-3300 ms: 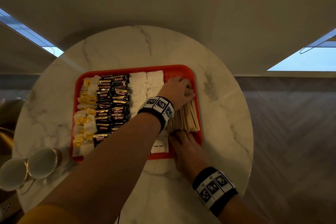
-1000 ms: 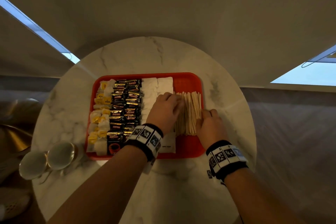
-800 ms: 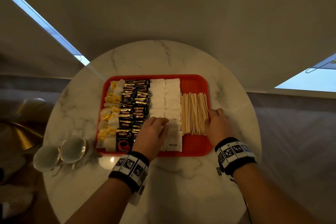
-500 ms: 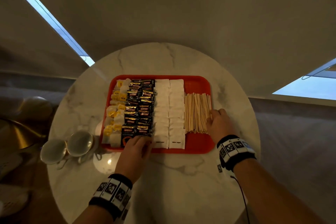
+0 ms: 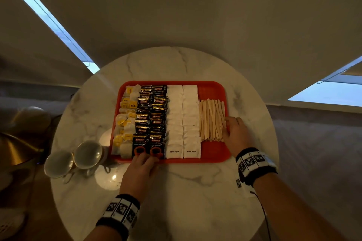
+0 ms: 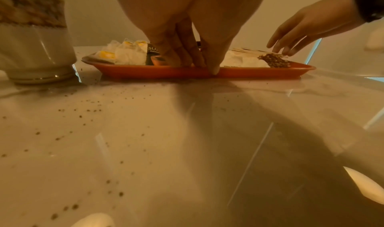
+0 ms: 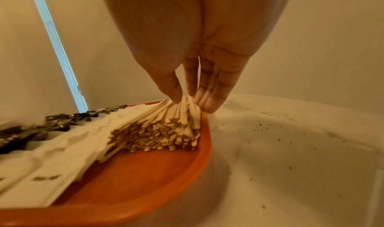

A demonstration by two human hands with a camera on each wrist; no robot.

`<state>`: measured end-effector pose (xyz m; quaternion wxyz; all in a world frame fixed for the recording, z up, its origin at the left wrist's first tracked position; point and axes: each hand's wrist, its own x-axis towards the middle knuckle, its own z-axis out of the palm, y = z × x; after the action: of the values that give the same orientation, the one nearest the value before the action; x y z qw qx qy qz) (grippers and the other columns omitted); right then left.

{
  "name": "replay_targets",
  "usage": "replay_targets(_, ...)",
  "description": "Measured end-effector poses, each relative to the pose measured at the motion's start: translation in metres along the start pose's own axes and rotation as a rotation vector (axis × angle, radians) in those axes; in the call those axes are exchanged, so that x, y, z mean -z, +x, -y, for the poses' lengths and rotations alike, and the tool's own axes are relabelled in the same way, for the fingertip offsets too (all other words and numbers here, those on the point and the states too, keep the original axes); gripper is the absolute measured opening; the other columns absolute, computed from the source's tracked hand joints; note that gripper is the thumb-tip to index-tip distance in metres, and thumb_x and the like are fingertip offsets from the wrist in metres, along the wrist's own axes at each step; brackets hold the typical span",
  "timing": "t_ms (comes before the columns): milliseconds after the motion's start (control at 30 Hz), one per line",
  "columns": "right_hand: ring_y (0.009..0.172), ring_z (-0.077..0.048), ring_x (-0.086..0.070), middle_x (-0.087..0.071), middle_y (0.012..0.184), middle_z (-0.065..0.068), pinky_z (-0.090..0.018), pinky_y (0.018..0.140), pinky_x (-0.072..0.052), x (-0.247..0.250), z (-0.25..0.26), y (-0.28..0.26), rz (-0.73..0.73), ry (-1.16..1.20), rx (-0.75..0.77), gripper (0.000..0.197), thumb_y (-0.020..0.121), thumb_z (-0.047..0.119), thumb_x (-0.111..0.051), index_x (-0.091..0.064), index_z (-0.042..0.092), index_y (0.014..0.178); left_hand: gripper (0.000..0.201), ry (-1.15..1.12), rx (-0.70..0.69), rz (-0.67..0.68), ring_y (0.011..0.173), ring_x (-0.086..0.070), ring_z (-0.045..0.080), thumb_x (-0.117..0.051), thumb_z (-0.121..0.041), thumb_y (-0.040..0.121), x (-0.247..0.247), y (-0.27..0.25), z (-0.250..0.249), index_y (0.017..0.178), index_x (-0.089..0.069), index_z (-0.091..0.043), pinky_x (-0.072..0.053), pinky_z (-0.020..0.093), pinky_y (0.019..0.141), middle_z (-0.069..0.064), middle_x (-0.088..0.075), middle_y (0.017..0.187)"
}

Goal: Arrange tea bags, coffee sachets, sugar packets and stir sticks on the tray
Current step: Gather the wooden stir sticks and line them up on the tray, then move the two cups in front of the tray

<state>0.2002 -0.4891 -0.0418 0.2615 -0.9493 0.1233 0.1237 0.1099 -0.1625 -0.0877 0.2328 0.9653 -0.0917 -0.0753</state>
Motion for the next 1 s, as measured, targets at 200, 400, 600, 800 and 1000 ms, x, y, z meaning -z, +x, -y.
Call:
replay_targets(200, 0.101, -0.009, -0.052, -0.054, 0.111, 0.009, -0.021, 0.088, -0.043, -0.018, -0.016, -0.058, 0.158, -0.091, 0.135, 0.023, 0.093, 0.031, -0.068, -0.065, 0.022, 0.113, 0.036, 0.030, -0.009, 0.007, 0.087, -0.062, 0.022, -0.091, -0.013, 0.069, 0.003, 0.004, 0.001, 0.098, -0.071, -0.022, -0.054, 0.032, 0.056, -0.001, -0.064, 0.100)
replay_targets(400, 0.106, -0.021, -0.050, -0.060, 0.109, 0.002, -0.024, 0.089, -0.038, -0.043, -0.031, -0.061, 0.164, -0.211, 0.202, 0.021, 0.087, 0.023, -0.074, -0.071, 0.017, 0.107, 0.035, 0.049, -0.002, 0.027, 0.086, -0.062, 0.022, -0.089, -0.012, 0.071, 0.006, 0.013, 0.000, 0.097, -0.069, -0.022, -0.053, 0.031, 0.053, -0.002, -0.063, 0.100)
replay_targets(600, 0.108, -0.021, -0.049, -0.060, 0.113, 0.001, -0.025, 0.091, -0.037, -0.042, -0.009, -0.025, 0.127, -0.227, 0.258, 0.020, 0.091, 0.023, -0.070, -0.070, 0.017, 0.110, 0.030, 0.089, 0.097, 0.045, 0.098, -0.063, 0.028, -0.082, -0.008, 0.078, 0.023, 0.059, -0.003, 0.103, -0.068, -0.017, -0.057, 0.037, 0.064, 0.004, -0.064, 0.107)
replay_targets(800, 0.116, -0.027, -0.046, -0.059, 0.120, -0.006, -0.031, 0.098, -0.038, -0.052, 0.028, 0.023, 0.120, -0.199, 0.274, 0.024, 0.094, 0.017, -0.065, -0.068, 0.012, 0.117, 0.027, 0.117, 0.283, 0.041, 0.124, -0.046, 0.027, -0.051, -0.010, 0.101, 0.042, 0.119, 0.011, 0.126, -0.060, -0.014, -0.050, 0.040, 0.092, 0.007, -0.054, 0.131)
replay_targets(1000, 0.119, -0.026, -0.043, -0.058, 0.123, -0.006, -0.032, 0.102, -0.038, -0.056, 0.053, 0.050, 0.119, -0.197, 0.281, 0.025, 0.095, 0.016, -0.063, -0.066, 0.013, 0.120, 0.029, 0.151, 0.355, 0.055, 0.125, -0.046, 0.029, -0.050, -0.009, 0.102, 0.053, 0.149, 0.026, 0.130, -0.058, -0.012, -0.047, 0.041, 0.097, 0.009, -0.052, 0.134)
